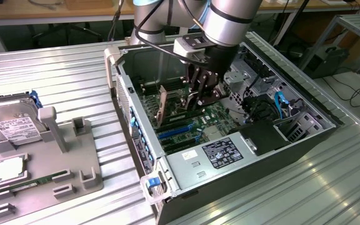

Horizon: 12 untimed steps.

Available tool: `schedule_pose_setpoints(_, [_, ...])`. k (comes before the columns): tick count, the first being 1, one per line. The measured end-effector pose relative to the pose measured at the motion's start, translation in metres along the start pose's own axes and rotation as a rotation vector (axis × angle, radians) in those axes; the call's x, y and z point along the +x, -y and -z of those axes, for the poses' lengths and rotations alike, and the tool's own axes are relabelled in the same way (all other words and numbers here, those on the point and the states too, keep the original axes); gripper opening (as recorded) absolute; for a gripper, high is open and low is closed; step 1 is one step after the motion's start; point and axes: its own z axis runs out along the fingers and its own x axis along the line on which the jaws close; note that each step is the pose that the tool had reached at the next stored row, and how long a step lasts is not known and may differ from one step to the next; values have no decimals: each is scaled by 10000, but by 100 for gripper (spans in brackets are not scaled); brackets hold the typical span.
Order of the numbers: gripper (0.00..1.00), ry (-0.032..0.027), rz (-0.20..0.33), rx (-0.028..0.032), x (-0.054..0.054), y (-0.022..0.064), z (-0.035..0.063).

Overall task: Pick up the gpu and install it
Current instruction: 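Insert the gpu into the slot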

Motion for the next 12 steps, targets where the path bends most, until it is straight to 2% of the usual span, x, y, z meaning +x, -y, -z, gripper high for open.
schedule_pose_setpoints(8, [27,-1,-2,-3,-6,-26,-154])
schedule_pose_setpoints(12, [27,37,-434,4,-11,-22,-213])
